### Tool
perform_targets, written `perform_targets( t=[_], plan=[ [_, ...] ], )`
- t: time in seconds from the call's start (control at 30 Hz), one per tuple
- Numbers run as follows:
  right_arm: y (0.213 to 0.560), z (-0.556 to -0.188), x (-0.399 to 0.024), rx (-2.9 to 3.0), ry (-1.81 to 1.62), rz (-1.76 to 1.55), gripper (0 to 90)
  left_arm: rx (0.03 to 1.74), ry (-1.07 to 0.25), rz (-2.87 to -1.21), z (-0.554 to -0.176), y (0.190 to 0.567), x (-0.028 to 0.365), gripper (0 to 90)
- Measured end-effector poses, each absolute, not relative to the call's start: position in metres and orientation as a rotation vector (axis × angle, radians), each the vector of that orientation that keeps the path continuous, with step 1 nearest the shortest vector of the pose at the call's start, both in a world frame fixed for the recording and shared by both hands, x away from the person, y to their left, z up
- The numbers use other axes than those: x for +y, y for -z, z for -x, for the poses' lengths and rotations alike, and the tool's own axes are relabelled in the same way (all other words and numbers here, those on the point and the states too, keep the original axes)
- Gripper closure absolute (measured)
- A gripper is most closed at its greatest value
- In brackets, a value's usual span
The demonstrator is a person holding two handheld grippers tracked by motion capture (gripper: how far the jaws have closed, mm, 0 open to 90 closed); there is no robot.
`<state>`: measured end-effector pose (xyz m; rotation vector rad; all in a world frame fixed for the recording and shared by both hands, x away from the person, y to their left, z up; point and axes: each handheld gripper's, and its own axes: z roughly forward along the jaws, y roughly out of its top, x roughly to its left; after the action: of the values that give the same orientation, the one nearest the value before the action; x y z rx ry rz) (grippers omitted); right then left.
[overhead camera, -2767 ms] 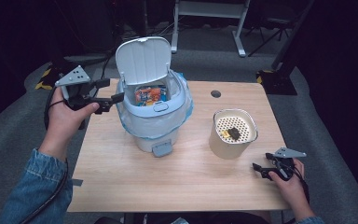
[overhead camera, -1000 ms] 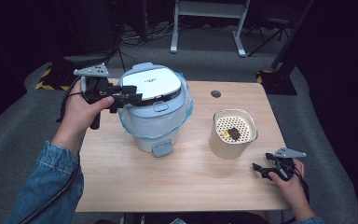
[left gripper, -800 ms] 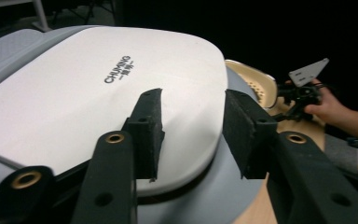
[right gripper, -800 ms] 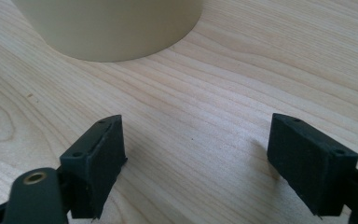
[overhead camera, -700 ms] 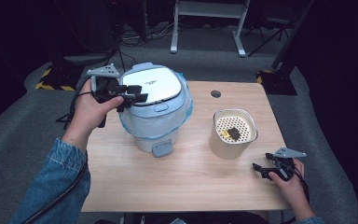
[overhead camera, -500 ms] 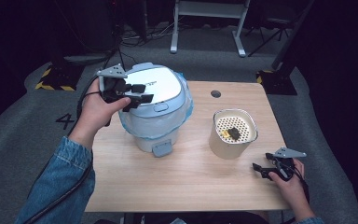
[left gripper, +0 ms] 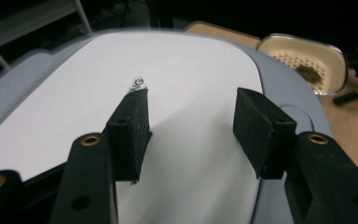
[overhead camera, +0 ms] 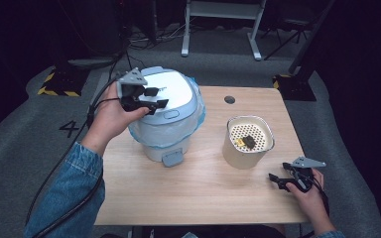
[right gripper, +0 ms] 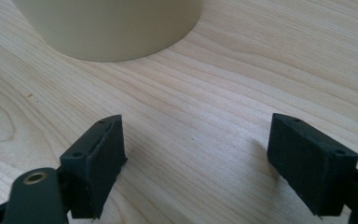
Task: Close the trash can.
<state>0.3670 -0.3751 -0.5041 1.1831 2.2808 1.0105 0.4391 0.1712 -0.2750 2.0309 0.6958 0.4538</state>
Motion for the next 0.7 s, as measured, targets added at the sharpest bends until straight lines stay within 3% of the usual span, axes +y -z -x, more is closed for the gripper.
perform_targets(
  t=[0.2,0.3,0.4,0.7],
  plan=[
    [0.504,-0.367,-0.375,2.281,-1.011,-1.183,19.3,0.684,-0.452,-1.985,-0.444,0.279,0.169,44.8],
    [0.504,-0.367,-0.375,2.282,-1.011,-1.183,19.2,0.702,-0.457,-1.974,-0.446,0.280,0.170,33.2],
    [0.504,-0.367,-0.375,2.283,-1.012,-1.183,19.3,0.703,-0.445,-1.986,-0.444,0.277,0.172,27.3],
    [0.504,-0.367,-0.375,2.284,-1.012,-1.181,19.3,0.661,-0.449,-1.950,-0.417,0.269,0.179,24.8]
  ],
)
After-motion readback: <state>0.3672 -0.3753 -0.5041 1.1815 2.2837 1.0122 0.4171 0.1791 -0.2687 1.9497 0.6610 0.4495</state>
